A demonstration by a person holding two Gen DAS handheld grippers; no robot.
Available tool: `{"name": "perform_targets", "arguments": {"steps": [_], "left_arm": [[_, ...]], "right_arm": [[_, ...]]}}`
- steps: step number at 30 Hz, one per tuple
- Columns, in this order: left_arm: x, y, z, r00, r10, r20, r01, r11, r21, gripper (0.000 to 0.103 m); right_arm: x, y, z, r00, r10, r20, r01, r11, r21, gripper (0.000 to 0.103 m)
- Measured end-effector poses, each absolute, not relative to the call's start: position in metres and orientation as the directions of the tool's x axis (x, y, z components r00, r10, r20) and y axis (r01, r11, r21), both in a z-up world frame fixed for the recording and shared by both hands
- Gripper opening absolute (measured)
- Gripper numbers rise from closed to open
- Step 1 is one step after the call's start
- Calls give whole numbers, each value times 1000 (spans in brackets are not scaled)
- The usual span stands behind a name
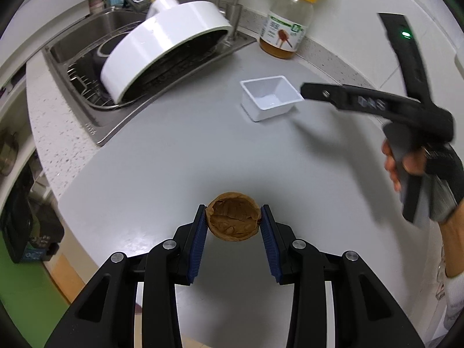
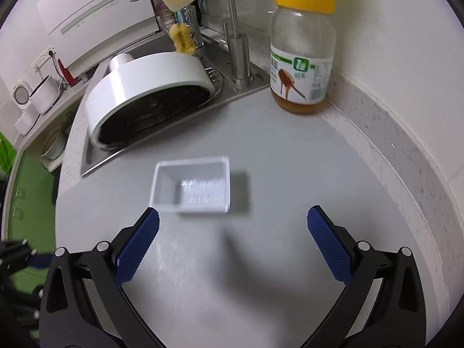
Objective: Collect trash
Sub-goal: 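Grasp the walnut shell with the left tool while the right tool grasps the white tray, then carry the shell and tray to the pink bin and release them inside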
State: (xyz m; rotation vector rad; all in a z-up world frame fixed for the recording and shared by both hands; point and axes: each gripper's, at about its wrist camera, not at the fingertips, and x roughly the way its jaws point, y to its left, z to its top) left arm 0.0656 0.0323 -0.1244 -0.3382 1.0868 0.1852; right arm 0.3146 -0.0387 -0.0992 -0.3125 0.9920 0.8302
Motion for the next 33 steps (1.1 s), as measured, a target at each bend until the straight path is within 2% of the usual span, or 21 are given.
{"name": "perform_targets", "arguments": {"steps": [1,2,4,5,8,10,21,27,33], "left_arm": [[62,35,-124,458,-14,-889,-320,930,-180,37],[60,37,-124,460,-12,-888,-327,927,-182,37],[56,41,-124,463,-6,-886,-341,922,-185,37],[54,43,-124,465,-5,-885,-349,918,-188,37],[50,48,-125,466,0,-885,-366,910,-193,37],[45,49,-124,467,6,-884,-379,905,-194,37],[12,49,-92,501,59,-864,-423,887,-185,37],[-36,45,-77,519,114,-847,-480,859,-178,37],[-117,45,-69,506,190,-841,-582,795,-170,37]], "right_arm": [[318,-36,-101,277,470,-838,-740,661,126,97],[321,-33,-104,272,465,-842,-742,659,124,79],[327,-26,-111,264,442,-857,-740,663,114,54],[330,-24,-115,250,440,-863,-741,661,122,49],[332,-18,-123,215,439,-872,-751,646,140,11],[330,-17,-122,206,443,-872,-757,637,145,3],[278,-42,-67,215,516,-830,-802,578,152,2],[207,-52,-30,180,580,-794,-876,462,140,2],[126,-41,-11,100,618,-780,-934,329,141,2]]}}
